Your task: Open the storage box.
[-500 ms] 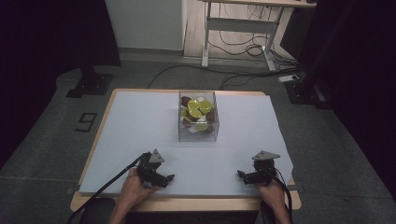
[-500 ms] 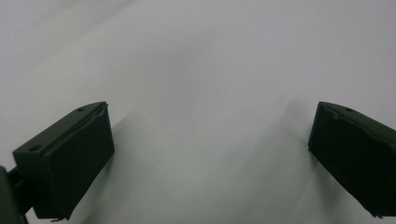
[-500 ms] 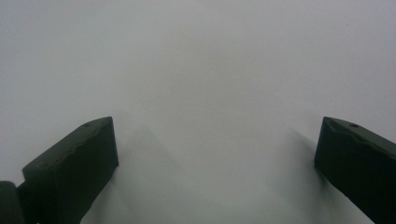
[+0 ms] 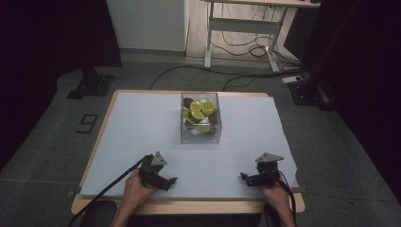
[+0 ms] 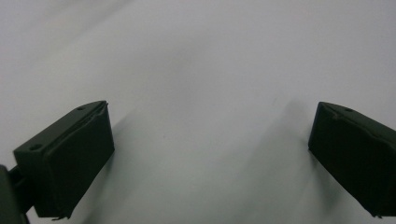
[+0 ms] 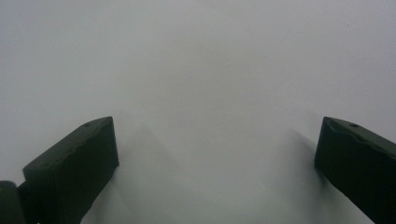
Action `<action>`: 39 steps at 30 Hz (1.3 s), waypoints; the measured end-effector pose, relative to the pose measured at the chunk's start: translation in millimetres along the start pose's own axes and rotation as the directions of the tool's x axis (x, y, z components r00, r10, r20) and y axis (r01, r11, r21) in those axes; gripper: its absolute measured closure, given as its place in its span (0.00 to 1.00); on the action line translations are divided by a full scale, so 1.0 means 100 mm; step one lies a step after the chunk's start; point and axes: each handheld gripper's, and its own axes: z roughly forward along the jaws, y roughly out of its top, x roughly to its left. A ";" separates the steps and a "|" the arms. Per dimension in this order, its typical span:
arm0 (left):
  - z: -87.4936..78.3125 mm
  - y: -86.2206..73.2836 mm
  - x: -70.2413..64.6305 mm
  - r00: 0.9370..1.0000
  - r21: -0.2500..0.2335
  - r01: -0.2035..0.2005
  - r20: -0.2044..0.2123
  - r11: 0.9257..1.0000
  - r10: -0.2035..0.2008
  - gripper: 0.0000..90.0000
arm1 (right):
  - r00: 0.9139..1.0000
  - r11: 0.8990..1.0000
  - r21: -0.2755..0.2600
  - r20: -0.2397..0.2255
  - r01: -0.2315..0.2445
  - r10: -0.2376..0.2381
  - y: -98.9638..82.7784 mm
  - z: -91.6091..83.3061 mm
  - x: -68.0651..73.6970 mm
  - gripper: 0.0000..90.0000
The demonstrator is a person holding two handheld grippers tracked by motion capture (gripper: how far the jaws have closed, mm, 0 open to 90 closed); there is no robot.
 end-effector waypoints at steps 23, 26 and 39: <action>-0.11 0.05 0.00 1.000 -0.022 0.016 0.021 1.000 -0.016 0.06 | 0.999 1.000 0.018 -0.048 0.020 -0.020 0.12 -0.05 0.07 0.00; -0.15 0.08 0.00 1.000 -0.042 0.013 0.018 0.999 -0.012 0.07 | 0.998 0.999 0.005 -0.053 0.033 -0.033 0.17 -0.07 0.09 0.00; -0.20 0.20 0.03 0.998 -0.089 0.037 0.057 0.995 -0.032 0.14 | 0.994 0.997 0.002 -0.071 0.080 -0.080 0.32 -0.09 0.16 0.00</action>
